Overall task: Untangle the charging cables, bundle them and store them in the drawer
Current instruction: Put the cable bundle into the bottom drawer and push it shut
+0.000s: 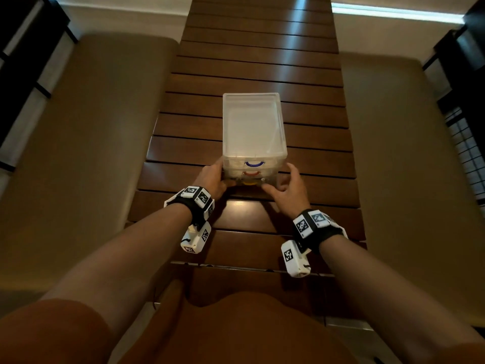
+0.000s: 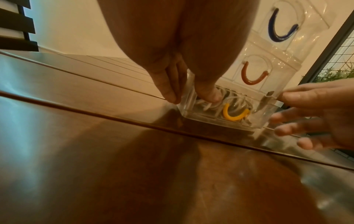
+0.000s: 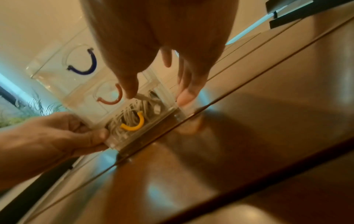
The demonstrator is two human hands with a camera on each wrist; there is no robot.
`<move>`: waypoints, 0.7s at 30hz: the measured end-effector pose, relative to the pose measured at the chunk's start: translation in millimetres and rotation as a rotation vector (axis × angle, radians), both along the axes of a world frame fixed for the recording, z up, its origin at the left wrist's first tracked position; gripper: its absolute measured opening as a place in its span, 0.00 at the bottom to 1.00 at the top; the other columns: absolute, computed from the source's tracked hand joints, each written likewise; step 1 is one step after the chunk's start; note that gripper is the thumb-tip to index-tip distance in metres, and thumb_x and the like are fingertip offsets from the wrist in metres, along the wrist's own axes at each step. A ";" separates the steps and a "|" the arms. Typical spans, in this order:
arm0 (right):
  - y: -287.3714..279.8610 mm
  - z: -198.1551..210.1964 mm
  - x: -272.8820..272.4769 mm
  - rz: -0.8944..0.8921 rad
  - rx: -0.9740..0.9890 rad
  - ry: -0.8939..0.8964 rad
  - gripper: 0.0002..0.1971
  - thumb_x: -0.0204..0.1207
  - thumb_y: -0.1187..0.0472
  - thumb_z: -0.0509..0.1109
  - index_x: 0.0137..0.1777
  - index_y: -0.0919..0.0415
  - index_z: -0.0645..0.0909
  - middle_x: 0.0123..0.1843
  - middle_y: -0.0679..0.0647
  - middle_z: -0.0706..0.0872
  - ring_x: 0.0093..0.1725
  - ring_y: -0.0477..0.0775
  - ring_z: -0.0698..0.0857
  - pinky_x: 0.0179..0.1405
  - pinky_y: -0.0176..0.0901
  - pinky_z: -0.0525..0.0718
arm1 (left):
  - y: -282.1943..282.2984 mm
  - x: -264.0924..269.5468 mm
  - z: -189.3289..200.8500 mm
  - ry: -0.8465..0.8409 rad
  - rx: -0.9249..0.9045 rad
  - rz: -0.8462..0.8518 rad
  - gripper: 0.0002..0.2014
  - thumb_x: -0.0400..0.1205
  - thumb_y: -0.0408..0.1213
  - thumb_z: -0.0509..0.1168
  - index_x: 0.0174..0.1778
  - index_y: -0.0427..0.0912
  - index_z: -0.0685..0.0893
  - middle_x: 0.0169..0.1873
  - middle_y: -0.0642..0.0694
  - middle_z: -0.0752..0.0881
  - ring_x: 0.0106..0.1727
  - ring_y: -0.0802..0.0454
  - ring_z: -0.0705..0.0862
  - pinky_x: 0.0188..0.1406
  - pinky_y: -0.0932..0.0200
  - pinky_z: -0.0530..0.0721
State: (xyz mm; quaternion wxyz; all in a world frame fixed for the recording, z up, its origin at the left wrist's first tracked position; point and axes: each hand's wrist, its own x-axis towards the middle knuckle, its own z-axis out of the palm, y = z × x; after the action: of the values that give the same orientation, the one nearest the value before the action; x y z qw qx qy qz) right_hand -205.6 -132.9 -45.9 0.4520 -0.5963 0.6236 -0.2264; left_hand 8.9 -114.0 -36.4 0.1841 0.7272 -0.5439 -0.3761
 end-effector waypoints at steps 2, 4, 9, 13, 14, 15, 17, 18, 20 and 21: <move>-2.2 2.4 7.3 0.023 0.061 -0.065 0.31 0.71 0.52 0.78 0.73 0.49 0.71 0.58 0.45 0.81 0.59 0.50 0.84 0.59 0.49 0.83 | -0.7 -0.7 1.7 0.004 0.007 0.000 0.27 0.77 0.32 0.73 0.72 0.44 0.74 0.62 0.41 0.85 0.63 0.43 0.83 0.63 0.50 0.81; -2.2 1.1 13.5 -0.028 0.080 -0.092 0.26 0.71 0.52 0.77 0.67 0.43 0.74 0.55 0.44 0.84 0.56 0.53 0.86 0.56 0.58 0.86 | -1.5 -1.1 4.0 0.021 0.021 0.009 0.28 0.76 0.32 0.74 0.72 0.46 0.74 0.62 0.41 0.85 0.60 0.44 0.85 0.63 0.46 0.83; -5.7 -8.9 15.5 -0.098 0.152 -0.193 0.30 0.72 0.57 0.77 0.72 0.49 0.71 0.63 0.51 0.84 0.62 0.51 0.82 0.61 0.51 0.82 | 0.4 -2.1 6.3 0.075 0.037 0.025 0.28 0.76 0.38 0.75 0.72 0.49 0.74 0.65 0.44 0.84 0.65 0.46 0.82 0.66 0.48 0.81; -12.4 -6.6 15.4 -0.158 0.236 -0.193 0.27 0.67 0.60 0.81 0.64 0.51 0.73 0.60 0.52 0.85 0.57 0.50 0.84 0.54 0.45 0.82 | 0.7 -6.0 10.0 0.087 0.042 0.056 0.25 0.78 0.40 0.73 0.71 0.47 0.75 0.64 0.43 0.84 0.63 0.45 0.83 0.63 0.49 0.83; -15.0 -3.5 15.4 -0.166 0.284 -0.205 0.27 0.67 0.62 0.80 0.63 0.51 0.72 0.60 0.52 0.85 0.56 0.50 0.84 0.49 0.44 0.82 | 0.5 -6.7 11.2 0.087 0.037 0.051 0.26 0.78 0.39 0.73 0.71 0.46 0.75 0.64 0.43 0.84 0.63 0.45 0.83 0.63 0.50 0.83; -18.5 -0.2 15.6 -0.178 0.343 -0.226 0.27 0.68 0.65 0.78 0.63 0.51 0.71 0.59 0.52 0.84 0.54 0.51 0.83 0.43 0.42 0.79 | 0.0 -6.9 12.1 0.089 0.033 0.050 0.26 0.78 0.38 0.73 0.71 0.45 0.75 0.64 0.42 0.83 0.63 0.45 0.83 0.62 0.52 0.82; -25.2 5.8 17.1 -0.208 0.493 -0.275 0.26 0.68 0.71 0.73 0.61 0.47 0.71 0.57 0.52 0.84 0.48 0.51 0.81 0.37 0.44 0.74 | -0.6 -6.8 12.4 0.093 0.040 0.050 0.27 0.77 0.37 0.74 0.72 0.44 0.74 0.65 0.42 0.83 0.65 0.44 0.82 0.62 0.53 0.81; -27.7 7.2 18.1 -0.222 0.549 -0.278 0.26 0.67 0.72 0.71 0.60 0.46 0.72 0.57 0.52 0.86 0.45 0.51 0.80 0.37 0.45 0.72 | -0.4 -6.9 11.9 0.093 0.046 0.050 0.28 0.77 0.37 0.74 0.72 0.44 0.74 0.66 0.42 0.82 0.66 0.44 0.82 0.62 0.54 0.80; -31.0 8.7 20.7 -0.257 0.597 -0.269 0.28 0.66 0.72 0.68 0.62 0.44 0.73 0.57 0.56 0.88 0.42 0.53 0.79 0.36 0.45 0.73 | -0.6 -7.0 10.4 0.091 0.055 0.044 0.29 0.76 0.38 0.75 0.72 0.45 0.73 0.66 0.42 0.83 0.66 0.45 0.81 0.64 0.53 0.80; -31.7 8.4 21.9 -0.274 0.607 -0.274 0.28 0.67 0.72 0.67 0.62 0.44 0.73 0.57 0.57 0.88 0.44 0.54 0.80 0.36 0.45 0.74 | -0.5 -7.4 10.2 0.090 0.057 0.044 0.29 0.76 0.39 0.75 0.72 0.45 0.73 0.66 0.42 0.83 0.66 0.45 0.81 0.64 0.51 0.81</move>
State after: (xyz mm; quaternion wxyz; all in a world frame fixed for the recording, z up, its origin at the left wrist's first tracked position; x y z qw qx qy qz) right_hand -183.8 -164.6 -37.6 0.6533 -0.3099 0.6702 -0.1675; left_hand 1.6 -114.5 -26.1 0.1957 0.7263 -0.5079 -0.4199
